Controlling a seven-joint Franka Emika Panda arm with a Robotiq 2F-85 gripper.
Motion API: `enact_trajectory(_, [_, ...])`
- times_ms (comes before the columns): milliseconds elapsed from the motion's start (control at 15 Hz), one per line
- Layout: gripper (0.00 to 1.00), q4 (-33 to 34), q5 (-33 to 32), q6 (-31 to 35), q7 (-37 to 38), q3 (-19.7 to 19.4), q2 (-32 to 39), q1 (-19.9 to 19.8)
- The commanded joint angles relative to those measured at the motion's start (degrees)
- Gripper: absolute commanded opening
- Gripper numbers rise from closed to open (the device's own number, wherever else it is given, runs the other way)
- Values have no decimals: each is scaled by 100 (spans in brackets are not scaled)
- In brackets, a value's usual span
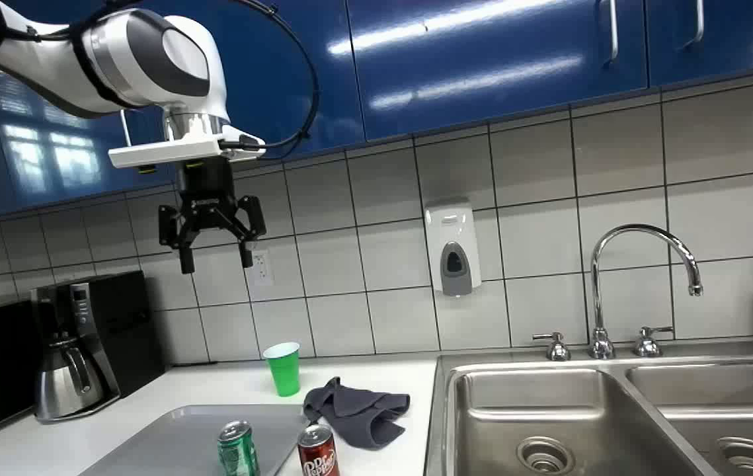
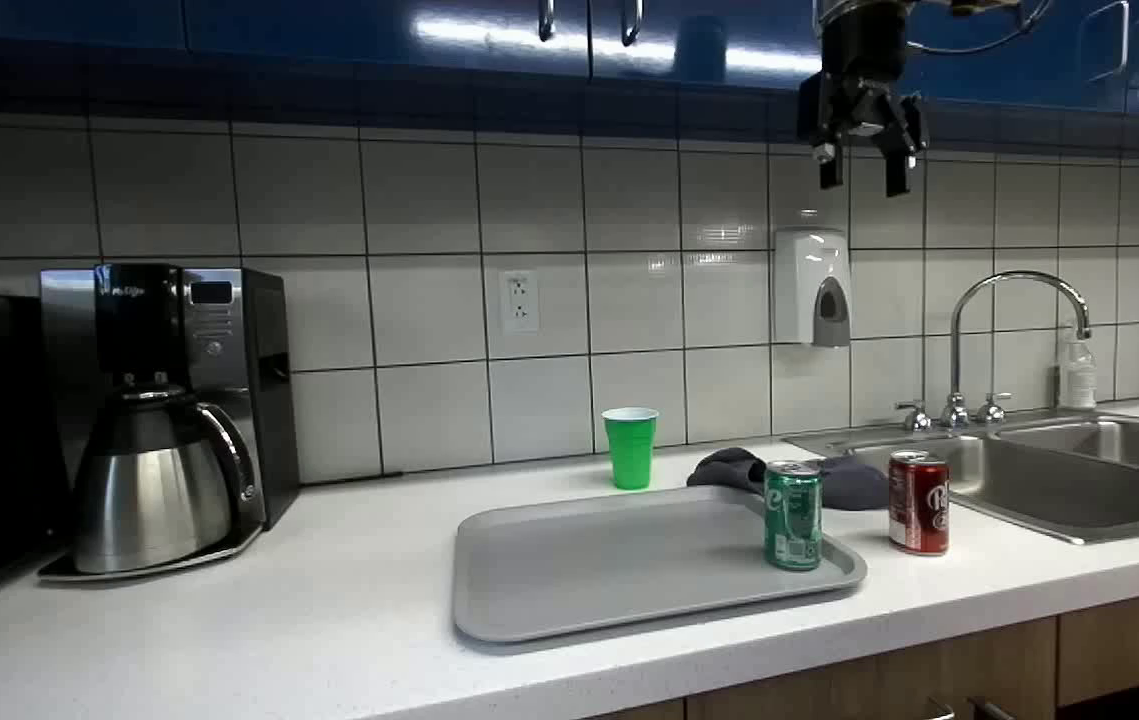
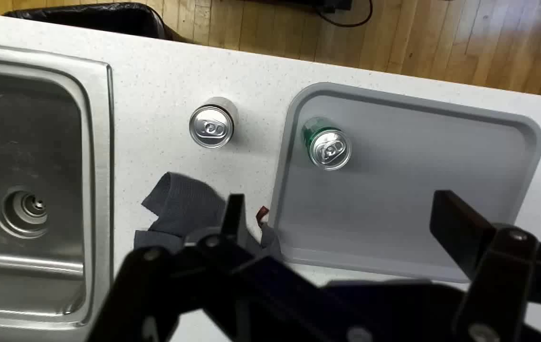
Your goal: Put the metal can onto the tray
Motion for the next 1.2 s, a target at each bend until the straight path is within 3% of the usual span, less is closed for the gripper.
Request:
enact_trajectory(0, [100, 10, 8, -8, -7, 19, 7, -23])
enact_trajectory(400, [100, -194, -41, 211, -50, 23, -81, -22])
enact_trajectory(1133, [100, -1312, -332, 1571, -141, -59, -302, -108])
